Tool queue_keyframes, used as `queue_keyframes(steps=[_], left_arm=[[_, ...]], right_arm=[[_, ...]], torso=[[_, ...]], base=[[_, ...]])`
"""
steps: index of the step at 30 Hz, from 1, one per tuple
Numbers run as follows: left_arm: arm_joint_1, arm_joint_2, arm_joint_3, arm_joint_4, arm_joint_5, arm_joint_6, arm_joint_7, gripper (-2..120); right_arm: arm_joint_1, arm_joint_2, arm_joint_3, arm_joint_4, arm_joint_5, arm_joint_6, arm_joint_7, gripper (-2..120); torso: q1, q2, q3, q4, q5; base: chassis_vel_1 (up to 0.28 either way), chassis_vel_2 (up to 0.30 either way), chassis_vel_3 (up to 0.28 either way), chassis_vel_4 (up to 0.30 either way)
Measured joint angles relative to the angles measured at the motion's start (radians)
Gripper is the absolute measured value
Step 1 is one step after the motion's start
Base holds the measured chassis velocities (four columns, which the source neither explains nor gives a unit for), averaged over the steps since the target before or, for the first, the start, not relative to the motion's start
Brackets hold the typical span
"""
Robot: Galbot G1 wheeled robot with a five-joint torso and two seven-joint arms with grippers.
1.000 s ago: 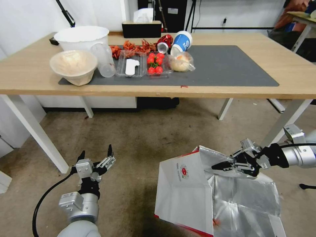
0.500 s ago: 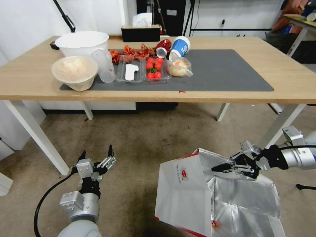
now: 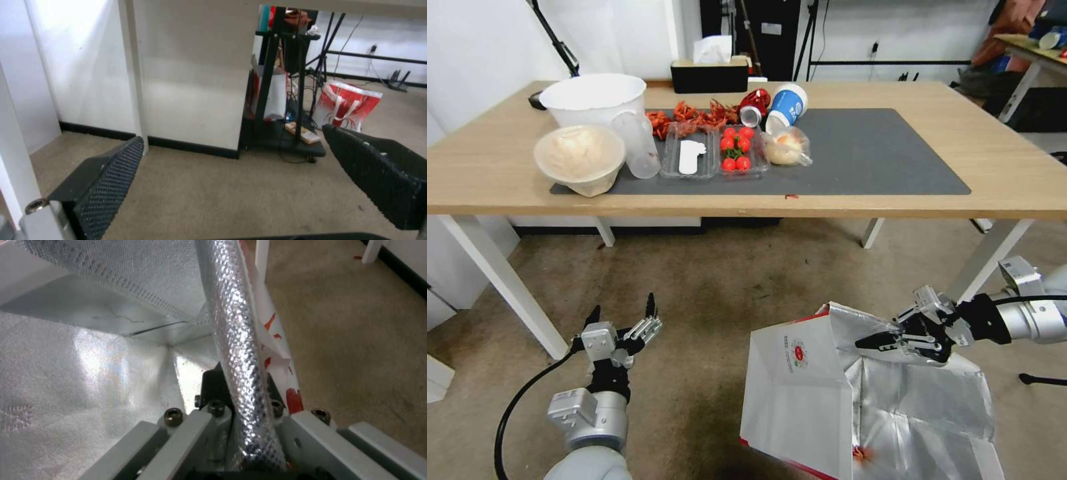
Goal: Pick up the food delivery bag from the floor and place it on the table.
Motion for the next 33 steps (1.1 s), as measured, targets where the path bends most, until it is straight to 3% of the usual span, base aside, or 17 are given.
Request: queue_keyframes(steps=[4, 33], left_arm=[[0.001, -0.002, 0.002, -0.001, 0.001, -0.003, -0.001, 100], [0.0, -0.004, 0.001, -0.006, 0.002, -0.004, -0.001, 100]], right_arm=[[-0.002, 0.006, 0.0, 0.001, -0.006, 0.001, 0.0, 0], [-0.002, 0.003, 0.0, 0.004, -0.008, 0.002, -0.001, 0]], torso=[[0.008, 0.027, 0.018, -0.0001, 0.0], [0.047, 0.13, 0.083, -0.0001, -0.0001]], base=[[0.0, 0.0, 0.0, 0.0], [0.0, 0.0, 0.0, 0.0]])
